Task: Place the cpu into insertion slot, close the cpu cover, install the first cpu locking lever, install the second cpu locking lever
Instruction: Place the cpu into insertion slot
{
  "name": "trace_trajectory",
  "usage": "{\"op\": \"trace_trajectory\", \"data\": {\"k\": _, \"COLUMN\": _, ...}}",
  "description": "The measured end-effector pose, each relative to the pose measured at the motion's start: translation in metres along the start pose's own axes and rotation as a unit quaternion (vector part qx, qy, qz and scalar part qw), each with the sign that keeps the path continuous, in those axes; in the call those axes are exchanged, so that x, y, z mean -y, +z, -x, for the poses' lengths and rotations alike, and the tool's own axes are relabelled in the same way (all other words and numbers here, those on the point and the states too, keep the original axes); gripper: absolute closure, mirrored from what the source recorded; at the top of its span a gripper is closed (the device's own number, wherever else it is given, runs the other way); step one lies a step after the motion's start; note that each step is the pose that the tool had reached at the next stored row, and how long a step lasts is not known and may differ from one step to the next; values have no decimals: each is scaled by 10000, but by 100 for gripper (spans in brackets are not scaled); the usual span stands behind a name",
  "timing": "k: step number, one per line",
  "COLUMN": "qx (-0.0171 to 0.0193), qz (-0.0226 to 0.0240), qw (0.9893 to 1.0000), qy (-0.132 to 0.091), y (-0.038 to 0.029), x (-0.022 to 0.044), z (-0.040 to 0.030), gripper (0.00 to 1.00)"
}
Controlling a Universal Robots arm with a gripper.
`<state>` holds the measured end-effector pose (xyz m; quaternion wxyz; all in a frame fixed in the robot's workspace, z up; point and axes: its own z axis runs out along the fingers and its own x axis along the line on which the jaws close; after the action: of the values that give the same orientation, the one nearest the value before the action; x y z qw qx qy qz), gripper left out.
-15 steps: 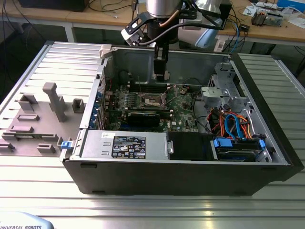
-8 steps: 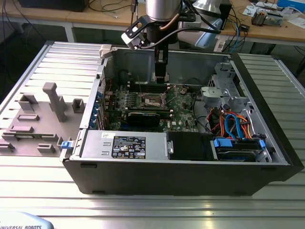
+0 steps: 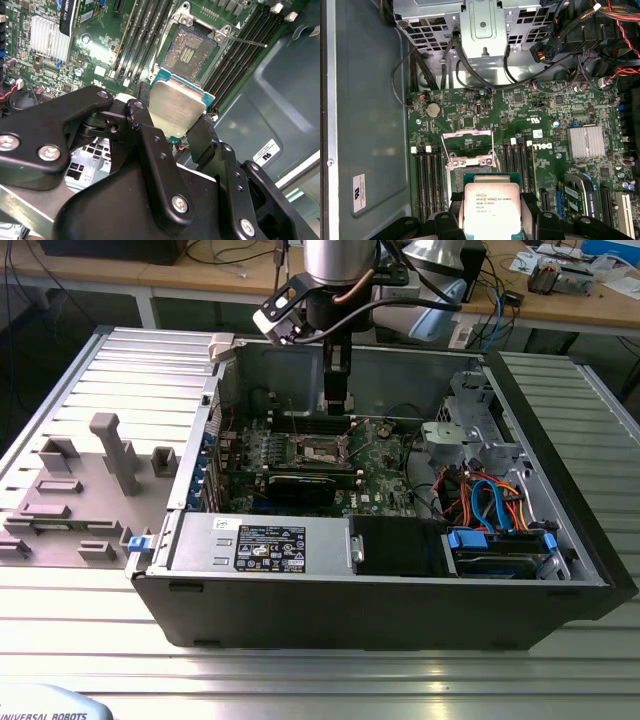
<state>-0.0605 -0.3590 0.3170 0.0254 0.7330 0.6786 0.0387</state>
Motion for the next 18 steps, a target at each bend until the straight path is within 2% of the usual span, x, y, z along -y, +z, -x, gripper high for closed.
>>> {"op": "trace_trajectory", "data": {"k": 12, "qx": -1, "qz": 0, "qw": 10000, "qy": -13, "y": 2, "x": 2, "z": 1, "gripper": 46}}
{"op": "trace_trajectory", "data": {"k": 18, "qx": -6, "qz": 0, "qw": 10000, "qy": -63, "y": 36, "x": 6, "z": -2, "gripper": 46}}
